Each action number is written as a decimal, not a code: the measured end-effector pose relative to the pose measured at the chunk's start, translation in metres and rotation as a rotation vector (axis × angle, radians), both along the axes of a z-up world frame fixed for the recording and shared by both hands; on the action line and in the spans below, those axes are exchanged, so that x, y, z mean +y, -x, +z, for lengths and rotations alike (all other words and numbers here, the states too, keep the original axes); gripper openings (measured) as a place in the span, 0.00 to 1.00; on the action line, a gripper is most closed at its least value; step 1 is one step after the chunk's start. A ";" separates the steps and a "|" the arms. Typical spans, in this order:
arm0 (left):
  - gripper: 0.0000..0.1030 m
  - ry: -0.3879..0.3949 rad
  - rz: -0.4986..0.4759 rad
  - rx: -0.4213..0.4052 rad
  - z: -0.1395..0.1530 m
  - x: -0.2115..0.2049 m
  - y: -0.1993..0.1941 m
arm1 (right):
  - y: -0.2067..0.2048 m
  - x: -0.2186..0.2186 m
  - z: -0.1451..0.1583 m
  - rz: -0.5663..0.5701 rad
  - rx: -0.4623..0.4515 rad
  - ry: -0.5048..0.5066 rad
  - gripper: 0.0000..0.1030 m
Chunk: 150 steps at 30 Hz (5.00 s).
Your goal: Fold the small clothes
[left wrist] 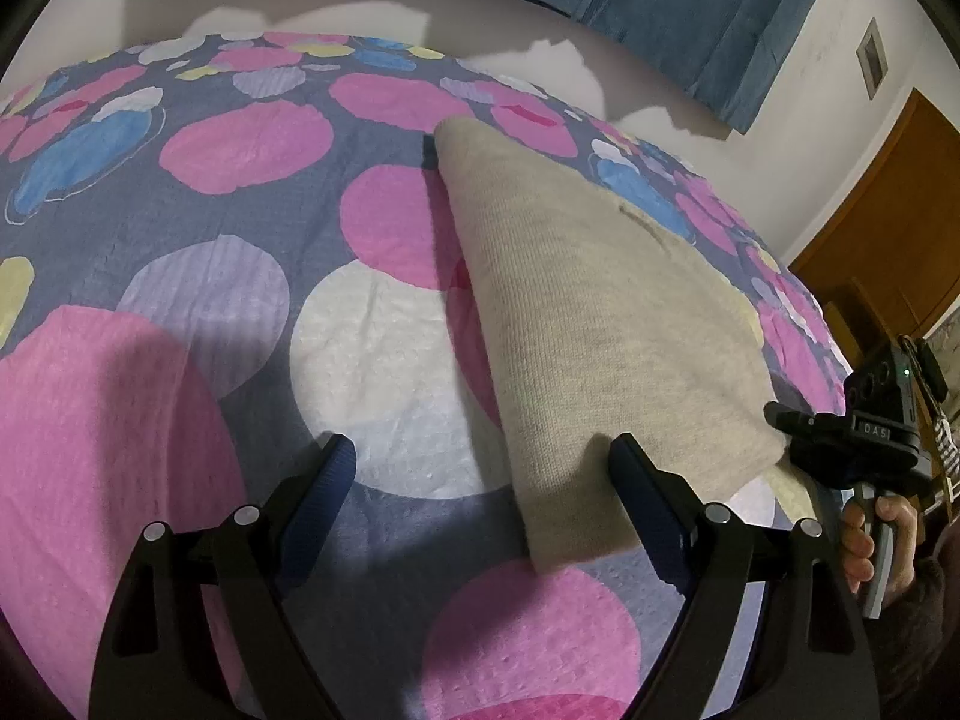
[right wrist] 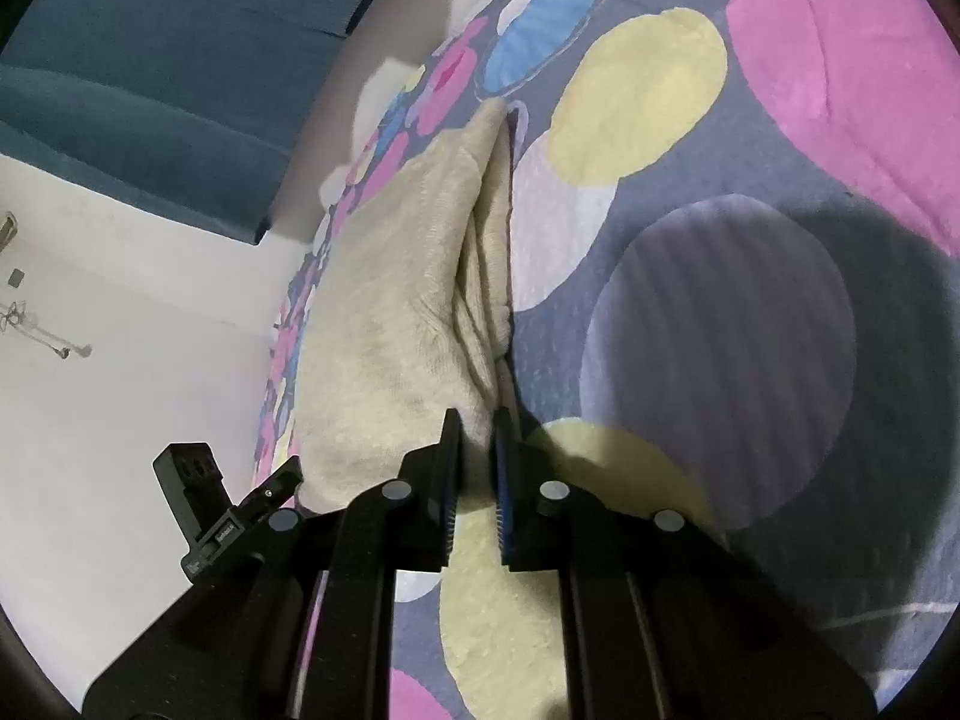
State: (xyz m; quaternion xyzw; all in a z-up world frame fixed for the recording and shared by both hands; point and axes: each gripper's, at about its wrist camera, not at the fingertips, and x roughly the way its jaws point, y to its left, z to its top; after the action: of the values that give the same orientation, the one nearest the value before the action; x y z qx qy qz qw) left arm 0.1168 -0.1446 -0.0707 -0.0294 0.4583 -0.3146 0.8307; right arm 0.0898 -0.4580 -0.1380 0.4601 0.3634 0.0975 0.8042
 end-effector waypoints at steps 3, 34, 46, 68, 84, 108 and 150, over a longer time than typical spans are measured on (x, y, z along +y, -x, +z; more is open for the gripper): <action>0.83 -0.001 0.000 0.000 0.000 0.000 0.000 | 0.000 0.000 0.001 -0.001 -0.004 0.000 0.08; 0.83 0.230 -0.018 0.158 0.015 0.017 -0.017 | 0.004 -0.021 0.020 -0.060 -0.086 -0.062 0.50; 0.83 0.259 -0.074 0.258 -0.009 -0.026 -0.116 | -0.108 -0.043 0.016 0.018 -0.033 -0.047 0.57; 0.32 0.252 -0.106 0.231 -0.018 -0.048 -0.160 | -0.176 -0.038 0.007 0.127 0.000 -0.042 0.20; 0.20 0.244 -0.076 0.215 -0.006 -0.048 -0.149 | -0.161 -0.014 0.023 0.140 -0.061 0.052 0.17; 0.23 0.221 0.045 0.162 -0.011 0.047 -0.206 | -0.249 0.038 0.002 0.171 -0.015 -0.142 0.12; 0.45 0.382 0.005 0.322 -0.013 0.079 -0.064 | -0.099 0.085 0.019 0.212 0.021 -0.235 0.49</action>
State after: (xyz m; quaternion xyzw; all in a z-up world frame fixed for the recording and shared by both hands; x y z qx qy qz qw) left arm 0.1804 -0.0658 -0.0841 -0.2369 0.5167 -0.3847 0.7273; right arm 0.1893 -0.3733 -0.1190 0.5110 0.4046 0.2188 0.7261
